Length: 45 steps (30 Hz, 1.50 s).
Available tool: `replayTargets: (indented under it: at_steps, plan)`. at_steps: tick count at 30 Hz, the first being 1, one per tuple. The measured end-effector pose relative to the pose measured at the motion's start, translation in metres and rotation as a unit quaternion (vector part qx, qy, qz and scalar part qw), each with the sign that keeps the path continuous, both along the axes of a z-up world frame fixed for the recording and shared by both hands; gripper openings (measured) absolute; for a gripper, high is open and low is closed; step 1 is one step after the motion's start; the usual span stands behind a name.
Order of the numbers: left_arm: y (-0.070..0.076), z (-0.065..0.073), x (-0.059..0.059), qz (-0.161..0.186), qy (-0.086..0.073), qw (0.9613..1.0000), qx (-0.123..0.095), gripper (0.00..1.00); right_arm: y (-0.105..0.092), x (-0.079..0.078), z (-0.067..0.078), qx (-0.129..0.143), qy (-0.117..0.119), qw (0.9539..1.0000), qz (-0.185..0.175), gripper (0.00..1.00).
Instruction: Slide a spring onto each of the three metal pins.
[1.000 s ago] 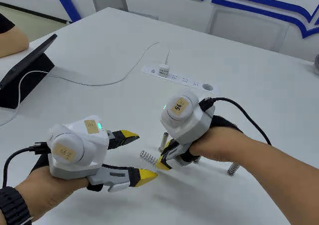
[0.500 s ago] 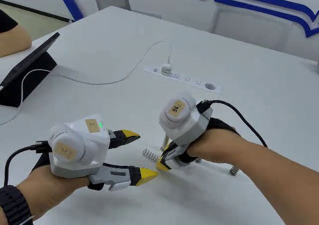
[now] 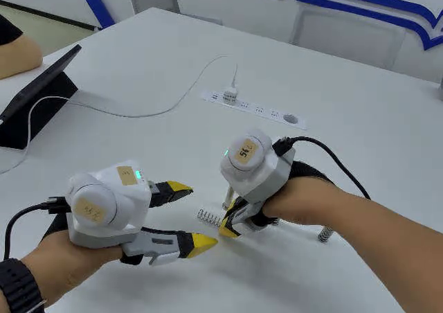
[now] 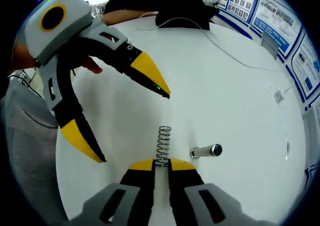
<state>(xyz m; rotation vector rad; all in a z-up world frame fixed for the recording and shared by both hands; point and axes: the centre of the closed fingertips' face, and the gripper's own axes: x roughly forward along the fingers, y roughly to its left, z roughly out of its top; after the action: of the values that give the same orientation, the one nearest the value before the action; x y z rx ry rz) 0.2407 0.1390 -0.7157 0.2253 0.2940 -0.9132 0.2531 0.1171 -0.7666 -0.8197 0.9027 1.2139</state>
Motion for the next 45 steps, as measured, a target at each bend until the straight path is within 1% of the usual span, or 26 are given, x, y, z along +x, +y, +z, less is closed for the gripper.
replayTargets:
  at_steps: [4,7,12,18,28,32,34,36,39,45]
  plan:
    - [-0.002,-0.001,-0.001,-0.004,0.001,1.0000,0.001,0.54,-0.004,-0.003,0.006,-0.003,-0.003,0.9999,0.014,0.11]
    - [-0.004,-0.002,-0.002,-0.008,0.001,1.0000,0.003,0.54,-0.005,-0.006,0.016,0.005,0.000,0.9998,0.021,0.11]
    - [-0.008,0.000,-0.003,-0.016,-0.003,0.9999,0.002,0.50,-0.008,-0.017,0.032,0.009,0.005,0.9984,0.056,0.11]
    - [-0.014,0.003,-0.005,-0.029,-0.008,0.9996,0.003,0.45,-0.014,-0.026,0.041,0.007,0.001,0.9964,0.084,0.11]
    - [-0.026,0.007,-0.015,-0.062,-0.019,0.9979,0.007,0.28,-0.020,-0.038,0.049,0.003,-0.003,0.9923,0.124,0.11]
    - [-0.029,0.008,-0.018,-0.072,-0.020,0.9971,0.008,0.22,-0.021,-0.041,0.051,0.001,-0.005,0.9910,0.134,0.11]
    - [-0.031,0.008,-0.020,-0.078,-0.024,0.9966,0.010,0.18,-0.022,-0.043,0.051,-0.002,-0.004,0.9904,0.138,0.11]
    - [-0.033,0.008,-0.022,-0.086,-0.024,0.9960,0.011,0.15,-0.024,-0.043,0.050,-0.007,-0.006,0.9899,0.142,0.11]
    - [-0.036,0.007,-0.025,-0.094,-0.027,0.9950,0.018,0.14,-0.026,-0.045,0.050,-0.012,-0.004,0.9890,0.148,0.11]
    - [-0.039,0.005,-0.029,-0.105,-0.022,0.9941,0.018,0.13,-0.029,-0.049,0.054,-0.018,-0.004,0.9873,0.158,0.11]
